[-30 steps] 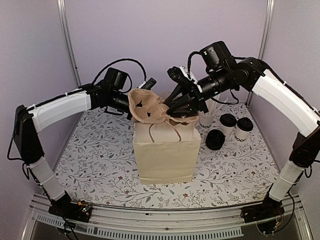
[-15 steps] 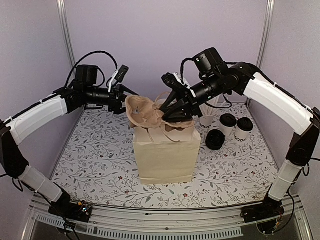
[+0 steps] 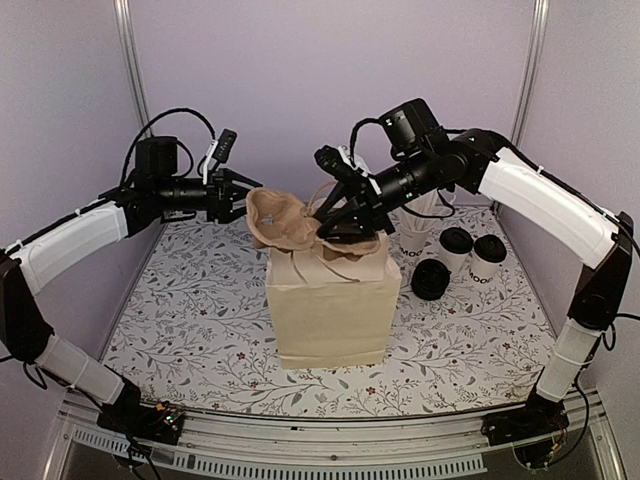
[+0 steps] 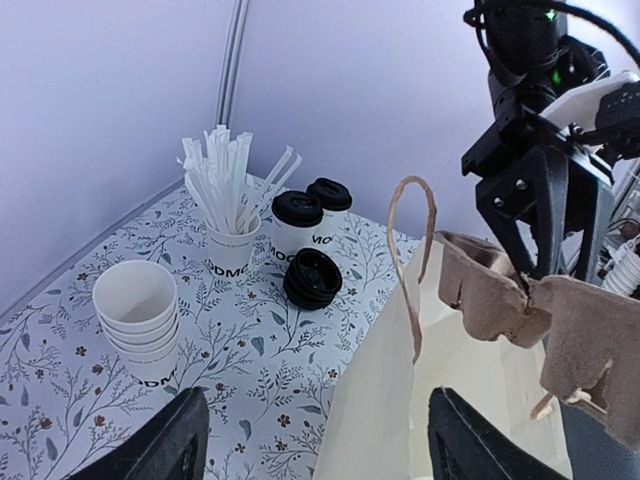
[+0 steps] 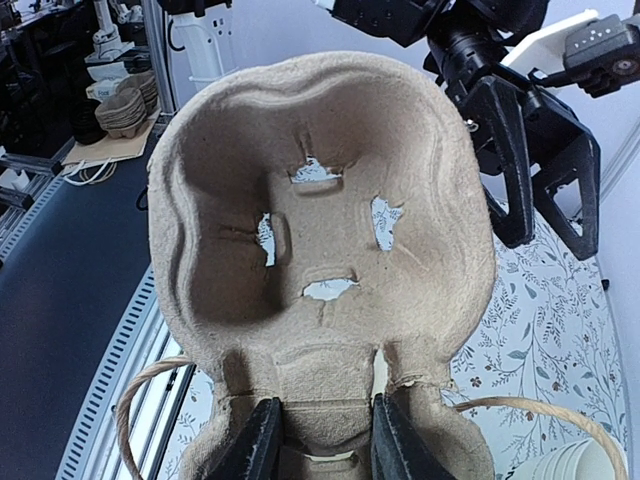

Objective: Pack the takeout coffee

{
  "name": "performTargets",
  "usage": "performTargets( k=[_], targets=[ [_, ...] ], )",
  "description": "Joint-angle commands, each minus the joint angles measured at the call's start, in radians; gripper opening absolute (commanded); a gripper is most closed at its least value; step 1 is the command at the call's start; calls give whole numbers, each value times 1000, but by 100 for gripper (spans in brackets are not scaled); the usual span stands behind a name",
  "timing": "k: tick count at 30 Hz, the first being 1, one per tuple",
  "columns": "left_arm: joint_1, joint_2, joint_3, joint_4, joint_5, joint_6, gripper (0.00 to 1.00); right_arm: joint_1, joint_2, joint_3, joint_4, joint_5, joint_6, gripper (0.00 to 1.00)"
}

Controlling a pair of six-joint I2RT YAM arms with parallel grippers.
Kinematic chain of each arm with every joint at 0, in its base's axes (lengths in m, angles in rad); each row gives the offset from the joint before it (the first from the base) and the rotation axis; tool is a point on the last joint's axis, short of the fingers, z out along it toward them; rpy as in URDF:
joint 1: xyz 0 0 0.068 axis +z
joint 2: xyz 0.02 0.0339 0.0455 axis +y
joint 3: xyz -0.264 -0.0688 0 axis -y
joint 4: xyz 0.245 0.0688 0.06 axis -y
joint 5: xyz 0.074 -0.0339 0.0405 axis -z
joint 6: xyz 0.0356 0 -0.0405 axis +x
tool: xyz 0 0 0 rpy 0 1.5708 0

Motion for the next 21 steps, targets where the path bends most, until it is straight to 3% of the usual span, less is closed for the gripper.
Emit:
performTargets(
  k=[1,6,10,21],
  targets=[
    [4,-97,-52,49,6,-40,73,5,-49,-1,45,44,46,31],
    [-26,-313,-238,110,-18,-21,71,5,-61,2,52,54,74,31],
    [-89,-435,-329,123,-32,-2,75,5,-65,1,61,56,108,31],
    [-343,-423,-426,286,-236,47,82,4,-87,-38,90,92,163,33]
  ],
)
